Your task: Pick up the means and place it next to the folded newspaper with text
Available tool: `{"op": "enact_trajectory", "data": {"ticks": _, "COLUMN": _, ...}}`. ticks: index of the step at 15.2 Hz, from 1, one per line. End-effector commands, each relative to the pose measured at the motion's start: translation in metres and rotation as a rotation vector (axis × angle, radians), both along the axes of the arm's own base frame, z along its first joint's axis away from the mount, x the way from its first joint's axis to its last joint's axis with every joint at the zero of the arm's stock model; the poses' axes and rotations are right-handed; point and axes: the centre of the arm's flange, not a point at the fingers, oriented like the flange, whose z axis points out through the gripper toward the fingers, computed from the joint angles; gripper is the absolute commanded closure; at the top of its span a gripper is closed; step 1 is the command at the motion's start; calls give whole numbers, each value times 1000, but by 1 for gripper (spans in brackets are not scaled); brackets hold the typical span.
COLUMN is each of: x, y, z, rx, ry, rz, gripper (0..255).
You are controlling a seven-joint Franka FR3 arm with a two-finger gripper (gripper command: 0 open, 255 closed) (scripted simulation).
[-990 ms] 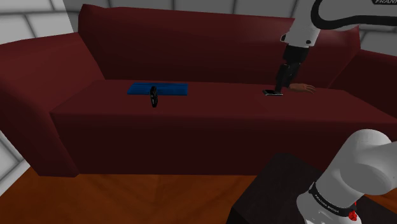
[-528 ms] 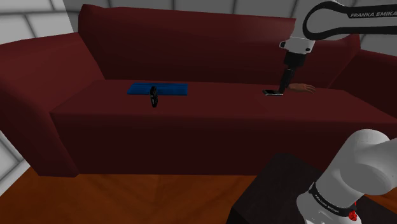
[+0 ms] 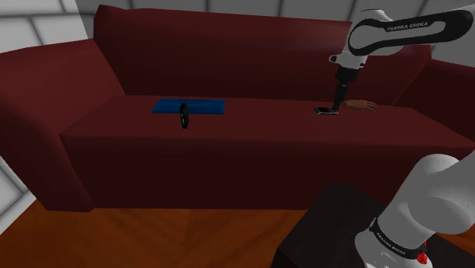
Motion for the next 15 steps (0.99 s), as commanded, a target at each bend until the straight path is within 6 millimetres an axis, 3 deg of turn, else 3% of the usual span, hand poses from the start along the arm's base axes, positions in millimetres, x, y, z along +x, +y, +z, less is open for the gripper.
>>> {"op": "enact_trajectory", "data": {"ticks": 1, "x": 11, "y": -20, "z": -12, "rx": -5, "ry": -5, "rz": 51, "gripper": 0}}
{"op": "enact_trajectory", "data": {"ticks": 11, "x": 83, "y": -117, "z": -57, "rx": -21, "ry": -23, "rz": 280, "gripper": 0}}
{"op": "enact_trajectory", "data": {"ticks": 15, "x": 82, "y": -116, "z": -78, "rx": -21, "ry": -23, "rz": 280, "gripper": 0}}
